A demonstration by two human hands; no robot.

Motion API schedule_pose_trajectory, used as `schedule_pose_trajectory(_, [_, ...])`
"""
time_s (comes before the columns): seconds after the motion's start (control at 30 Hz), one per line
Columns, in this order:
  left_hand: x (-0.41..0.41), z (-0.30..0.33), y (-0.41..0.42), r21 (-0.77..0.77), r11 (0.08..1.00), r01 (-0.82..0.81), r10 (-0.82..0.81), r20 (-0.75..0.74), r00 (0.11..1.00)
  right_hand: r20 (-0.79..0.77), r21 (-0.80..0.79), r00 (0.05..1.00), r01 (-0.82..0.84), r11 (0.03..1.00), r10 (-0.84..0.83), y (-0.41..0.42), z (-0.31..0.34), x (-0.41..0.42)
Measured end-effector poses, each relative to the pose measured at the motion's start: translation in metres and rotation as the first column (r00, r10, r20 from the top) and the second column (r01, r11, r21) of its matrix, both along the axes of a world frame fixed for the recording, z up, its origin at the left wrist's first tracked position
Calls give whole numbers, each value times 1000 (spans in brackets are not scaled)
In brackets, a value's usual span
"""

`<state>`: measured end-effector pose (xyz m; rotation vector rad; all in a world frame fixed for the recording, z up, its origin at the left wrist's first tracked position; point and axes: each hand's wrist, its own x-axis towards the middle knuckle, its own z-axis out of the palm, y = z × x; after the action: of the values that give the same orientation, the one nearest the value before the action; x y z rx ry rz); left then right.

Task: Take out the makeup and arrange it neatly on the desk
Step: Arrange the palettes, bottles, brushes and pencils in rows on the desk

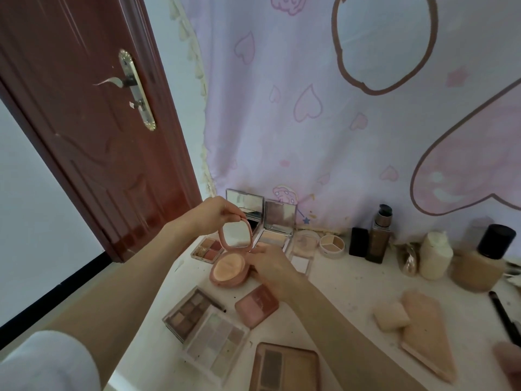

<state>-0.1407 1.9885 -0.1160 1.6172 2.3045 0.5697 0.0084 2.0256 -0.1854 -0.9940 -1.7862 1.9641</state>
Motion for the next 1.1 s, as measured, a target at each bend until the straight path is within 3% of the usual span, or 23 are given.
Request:
schedule_pose_trajectory(0.1, [1, -2, 4, -5, 1000, 14, -14, -25, 1000, 39, 234, 999, -44, 971, 36, -2, -1, 4])
schedule_pose_trajectory(0.2, [2, -3, 7, -23, 999, 44, -46, -74, 996, 157, 532, 985, -149, 834, 76, -6, -5, 9])
schedule_pose_trajectory(0.27, [2, -3, 8, -36, 998, 51, -55, -104, 993, 190, 625, 980, -170, 762, 63, -8, -9, 11])
schedule_pose_trajectory(0.5, [0, -6, 8, 15, 999, 49, -46, -150, 988, 148, 682, 989, -113, 723, 15, -15, -17, 5])
schedule_pose_trajectory(0.67, [-1, -13, 7, -3, 999, 43, -43, -133, 990, 35, 672, 996, -84, 736, 82, -18, -19, 9])
schedule_pose_trajectory(0.83, [1, -15, 5, 100, 995, 0, 11, -105, 994, 111, 710, 991, -135, 691, 79, -18, -24, 8])
schedule_pose_trajectory(0.97, [5, -16, -1, 190, 981, -46, 80, -179, 981, 139, 733, 988, -150, 664, 69, -20, -25, 7])
schedule_pose_trajectory(1.1, [15, -16, -12, 196, 979, -53, 85, -155, 984, 148, 732, 984, -179, 657, 103, -18, -18, 20])
